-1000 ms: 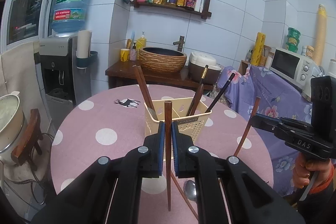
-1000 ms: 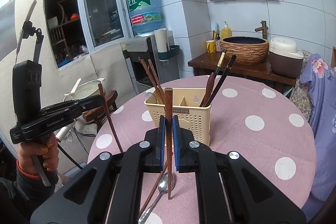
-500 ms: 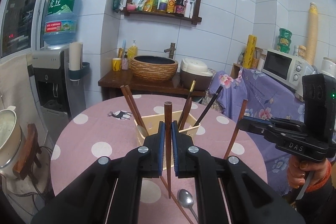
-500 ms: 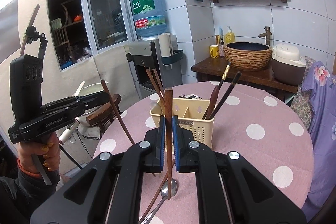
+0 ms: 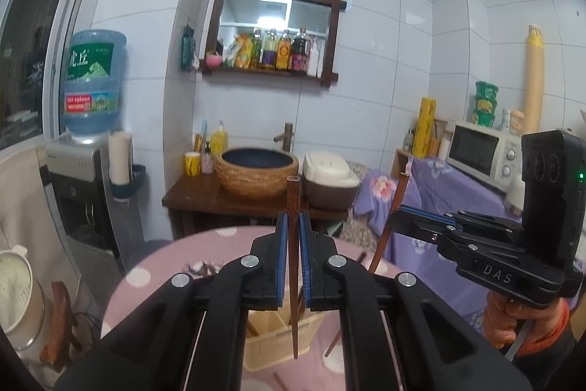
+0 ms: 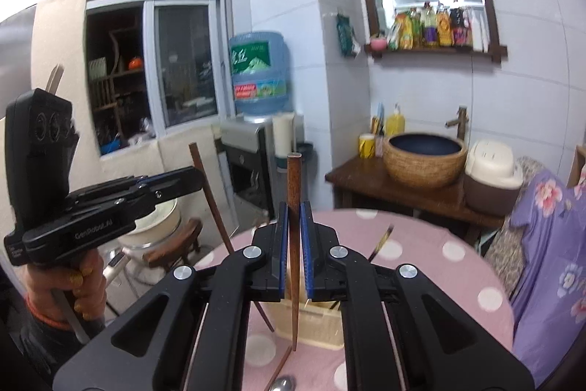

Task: Organize utensils
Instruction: 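Lower both wooden chopsticks into the beige holder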

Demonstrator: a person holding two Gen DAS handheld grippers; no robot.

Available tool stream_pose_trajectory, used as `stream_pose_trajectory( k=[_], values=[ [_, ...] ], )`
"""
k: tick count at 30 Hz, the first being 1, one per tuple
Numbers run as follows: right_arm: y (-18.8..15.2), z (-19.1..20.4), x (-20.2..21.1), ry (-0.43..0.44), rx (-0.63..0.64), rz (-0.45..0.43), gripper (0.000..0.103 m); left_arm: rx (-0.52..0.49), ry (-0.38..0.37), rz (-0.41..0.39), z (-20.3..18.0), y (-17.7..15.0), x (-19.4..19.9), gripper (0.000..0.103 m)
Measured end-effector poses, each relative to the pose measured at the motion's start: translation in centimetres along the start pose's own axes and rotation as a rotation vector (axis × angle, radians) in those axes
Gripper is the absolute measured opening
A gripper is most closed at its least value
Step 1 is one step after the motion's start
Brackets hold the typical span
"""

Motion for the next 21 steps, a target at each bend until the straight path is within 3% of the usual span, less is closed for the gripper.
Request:
stream_pose_trajectory(
  k=[4,8,21],
  values=[
    [3.1,-0.7,-1.8,-0.065,-0.018,-0.041,0.007,-0.016,0.066,-0.038,0.6,2.7,-1.3,0.008],
    [2.9,-1.0,-4.6,-0.114,-0.028,-0.033,0.008,0.003,0.109,-0.018,2.0,2.5,-3.7,0.008],
    [-5.6,-1.1,-11.0,-0.155,-0.032,0.107,0.008,0.114,0.146,0.164,6.2,-7.8,-9.5,0.008]
  ],
)
Point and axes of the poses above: each gripper's, at about its wrist camera, not at the fingertips, and x roughly against the way its jaws point, z to its left, y to its top, the point moved 8 cm from there along -x, roughly the way its jaws point, and after that the axes turned 13 degrees about -y, right-handed, at the moved point
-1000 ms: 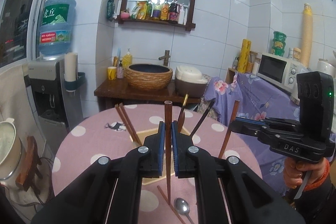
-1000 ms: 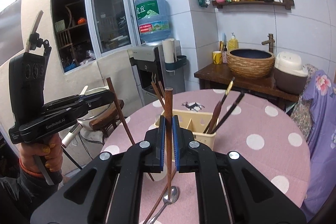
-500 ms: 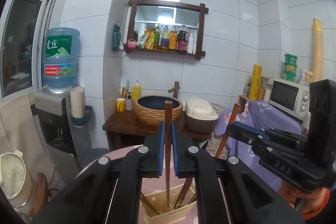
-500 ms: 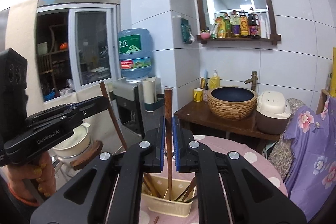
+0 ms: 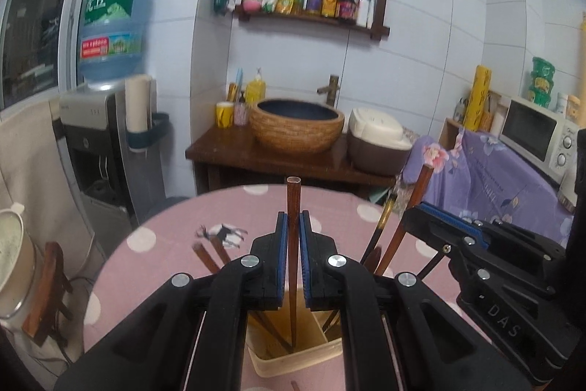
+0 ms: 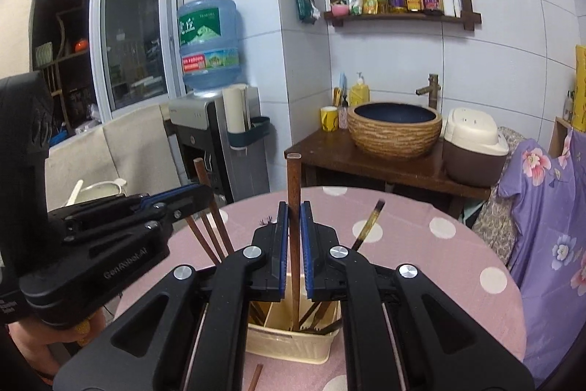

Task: Organize utensils
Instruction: 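Lower both wooden chopsticks into the beige holder, then open both tools and withdraw them from the holder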

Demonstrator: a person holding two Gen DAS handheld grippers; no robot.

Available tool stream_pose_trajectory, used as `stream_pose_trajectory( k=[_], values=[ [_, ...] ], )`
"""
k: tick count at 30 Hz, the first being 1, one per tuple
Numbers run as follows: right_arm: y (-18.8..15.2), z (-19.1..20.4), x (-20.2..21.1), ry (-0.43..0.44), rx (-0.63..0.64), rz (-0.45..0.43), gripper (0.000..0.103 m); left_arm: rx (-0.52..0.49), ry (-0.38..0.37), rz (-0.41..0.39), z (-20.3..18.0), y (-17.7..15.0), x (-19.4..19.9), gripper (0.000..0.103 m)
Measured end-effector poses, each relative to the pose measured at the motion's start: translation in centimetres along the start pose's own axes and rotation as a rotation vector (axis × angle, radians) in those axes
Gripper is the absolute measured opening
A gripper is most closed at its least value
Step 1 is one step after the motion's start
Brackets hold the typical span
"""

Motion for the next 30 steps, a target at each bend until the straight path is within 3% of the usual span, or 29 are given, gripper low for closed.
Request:
stream_pose_trajectory(
  k=[9,18,20,21,22,23,30],
  values=[
    [-2.2,0.0,-0.8,-0.004,0.003,0.011,0.008,0.028,0.002,0.074,1.0,-3.9,-2.2,0.006],
    [-2.7,-0.4,-0.9,-0.021,0.004,-0.001,0.008,0.009,-0.007,0.061,0.4,-4.5,-1.4,0.007],
    [-2.8,-0.3,-0.8,-0.029,0.011,-0.008,0.015,0.006,-0.004,0.050,0.3,-4.8,-0.8,0.019],
    [-2.8,-0.4,-0.7,-0.030,0.012,-0.010,0.021,0.006,-0.004,0.045,0.2,-5.0,-0.6,0.032],
    [-2.9,-0.4,-0.5,-0.033,0.014,-0.016,0.034,0.006,0.000,0.038,0.2,-5.2,-0.1,0.041],
    [-2.9,-0.4,-0.3,-0.034,0.015,-0.024,0.041,0.005,0.003,0.031,0.2,-5.4,0.2,0.044],
    [-3.1,-0.8,1.9,-0.053,0.020,-0.077,0.049,-0.029,0.061,-0.007,0.4,-7.6,3.6,0.073]
  ],
)
Point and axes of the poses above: each gripper's, at about its wrist camera, not at the fingertips, and x roughly against the way its jaws point, z to its left, y to its top, the point moved 8 cm from there along -x, roughly the way its jaws point, and after that the axes turned 13 degrees about -y, right-handed, at the moved point
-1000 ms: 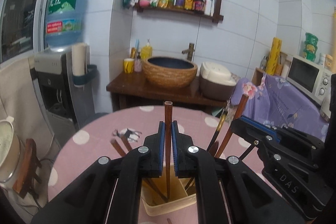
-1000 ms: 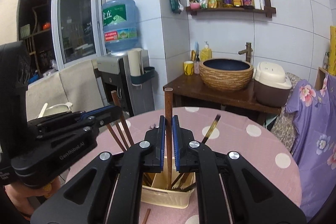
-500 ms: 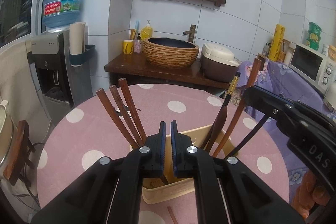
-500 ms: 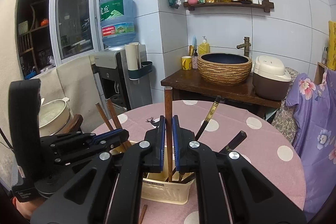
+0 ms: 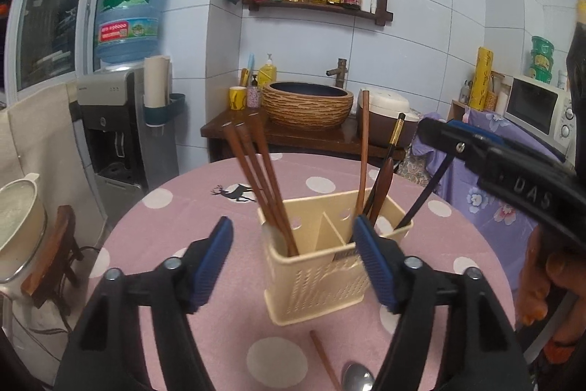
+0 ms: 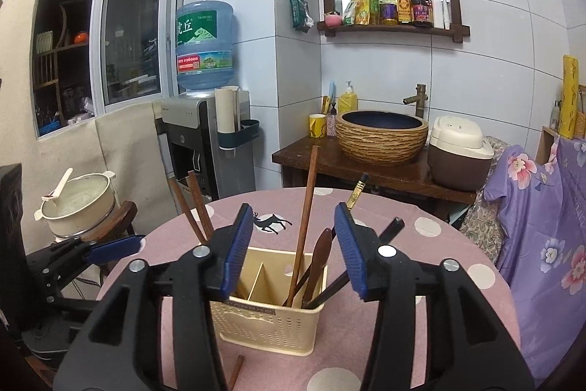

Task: Organize utensils
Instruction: 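Open both tools and withdraw them from the holder, then move the right tool over the steel spoon while the left tool approaches the loose chopstick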

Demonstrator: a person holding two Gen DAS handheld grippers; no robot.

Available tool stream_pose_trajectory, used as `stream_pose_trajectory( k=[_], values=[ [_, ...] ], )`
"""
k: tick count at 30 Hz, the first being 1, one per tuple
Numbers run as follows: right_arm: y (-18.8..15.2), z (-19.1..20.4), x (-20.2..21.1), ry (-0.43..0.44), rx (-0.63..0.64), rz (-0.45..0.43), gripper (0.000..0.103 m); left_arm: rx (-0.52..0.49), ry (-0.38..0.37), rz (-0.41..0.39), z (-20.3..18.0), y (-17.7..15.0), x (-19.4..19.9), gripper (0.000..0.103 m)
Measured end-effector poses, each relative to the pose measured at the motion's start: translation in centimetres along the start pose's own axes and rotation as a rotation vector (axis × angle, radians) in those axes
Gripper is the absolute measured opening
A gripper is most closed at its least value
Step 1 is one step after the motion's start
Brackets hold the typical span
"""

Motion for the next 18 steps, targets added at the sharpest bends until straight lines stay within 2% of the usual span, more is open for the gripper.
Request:
stream_pose_trajectory(
  k=[4,6,11,18],
  values=[
    [-2.3,0.4,2.6,0.006,0.015,0.009,0.056,-0.013,0.048,-0.023,0.5,-1.6,1.9,0.086],
    [-3.8,0.9,3.4,0.004,0.031,0.025,0.058,-0.003,0.066,-0.014,1.1,-2.8,2.3,0.089],
    [-9.0,2.0,4.1,0.009,0.062,0.121,0.058,0.026,0.124,0.035,2.7,-6.1,2.6,0.090],
    [-16.7,2.4,3.6,-0.006,0.031,0.294,0.058,0.076,0.204,0.100,5.1,-10.8,3.2,0.091]
  ],
)
Point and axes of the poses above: each gripper's, at about its wrist camera, not at the fingertips, and x roughly against the way its jaws point, z to its left, y to its top, the point moved 8 cm from there along -x, roughly the way its jaws point, and after that the axes turned 13 degrees about -y, right-handed, at the moved point
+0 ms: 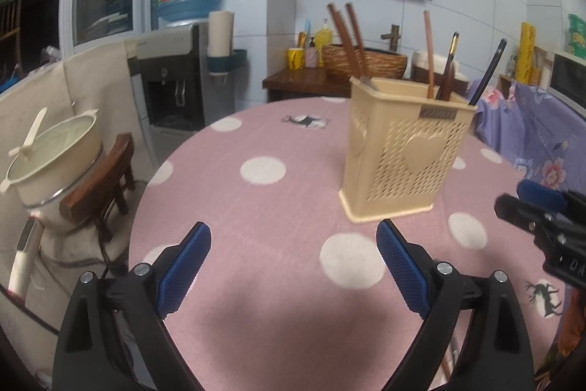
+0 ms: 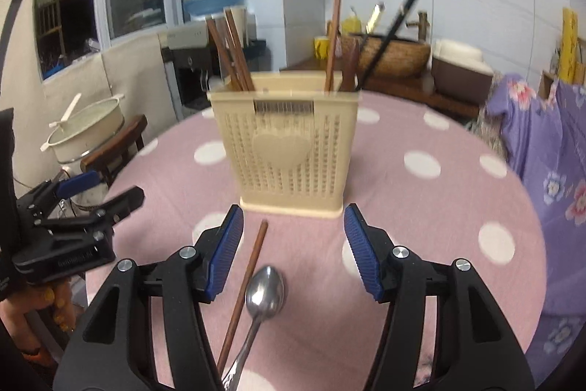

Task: Organize utensils
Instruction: 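Move the right tool over the steel spoon while the left tool approaches the loose chopstick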

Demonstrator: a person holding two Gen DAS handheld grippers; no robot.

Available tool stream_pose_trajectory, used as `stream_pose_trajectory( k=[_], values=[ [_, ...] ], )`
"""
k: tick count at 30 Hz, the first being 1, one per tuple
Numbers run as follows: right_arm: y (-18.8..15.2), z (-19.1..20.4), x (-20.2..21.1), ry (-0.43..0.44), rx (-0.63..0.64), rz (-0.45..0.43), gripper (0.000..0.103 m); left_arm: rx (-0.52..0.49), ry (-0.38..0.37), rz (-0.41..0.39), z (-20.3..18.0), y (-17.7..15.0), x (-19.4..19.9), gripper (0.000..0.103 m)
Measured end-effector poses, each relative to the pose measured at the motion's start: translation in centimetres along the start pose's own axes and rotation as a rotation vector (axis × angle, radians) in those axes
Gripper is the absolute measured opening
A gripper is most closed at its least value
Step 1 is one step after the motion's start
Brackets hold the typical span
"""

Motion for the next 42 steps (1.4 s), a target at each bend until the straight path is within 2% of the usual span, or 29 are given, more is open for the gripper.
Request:
stream_pose_trajectory(
  k=[5,12,15,17,21,24,25,27,31,37,42],
  values=[
    [-4.4,1.1,-1.9,0.017,-0.010,0.104,0.058,0.018,0.007,0.041,0.7,-2.1,-0.4,0.091],
    [-7.9,2.4,-2.8,0.011,0.027,0.184,0.057,0.013,0.002,0.060,0.7,-3.3,-0.3,0.091],
    [-8.8,2.5,-2.8,-0.005,0.047,0.202,0.052,0.019,-0.006,0.057,0.5,-3.4,-0.2,0.091],
    [-9.3,2.7,-2.8,-0.011,0.056,0.216,0.045,0.019,-0.012,0.054,0.4,-3.4,-0.1,0.091],
    [-9.7,3.2,-2.7,-0.035,0.079,0.213,0.041,0.012,-0.023,0.055,-0.2,-3.5,-0.1,0.091],
    [-9.8,3.6,-2.6,-0.044,0.100,0.208,0.027,0.009,-0.026,0.058,-0.6,-3.6,-0.1,0.091],
    [-9.8,3.8,-2.6,-0.042,0.109,0.204,0.019,0.009,-0.028,0.058,-0.7,-3.7,-0.1,0.091],
    [-9.7,3.7,-2.6,-0.044,0.110,0.200,0.013,0.007,-0.032,0.061,-0.9,-3.7,-0.1,0.091],
    [-9.6,2.3,-2.8,-0.054,0.088,0.204,0.006,-0.006,-0.041,0.071,-1.4,-3.8,-0.3,0.091],
    [-9.4,-2.8,-3.6,-0.108,0.003,0.213,0.006,-0.008,-0.071,0.100,-2.3,-4.3,-1.1,0.091],
    [-9.6,-5.1,-3.7,-0.114,-0.027,0.209,0.006,-0.021,-0.112,0.133,-3.9,-4.7,-2.2,0.091]
  ],
)
Point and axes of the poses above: each gripper's, at about its wrist camera, not at the fingertips, and x roughly against the way its jaws point, z to its left, y to its top, the point moved 8 cm from there along -x, roughly the way its jaws point, and after that the axes turned 13 degrees about -y, right-handed, at the moved point
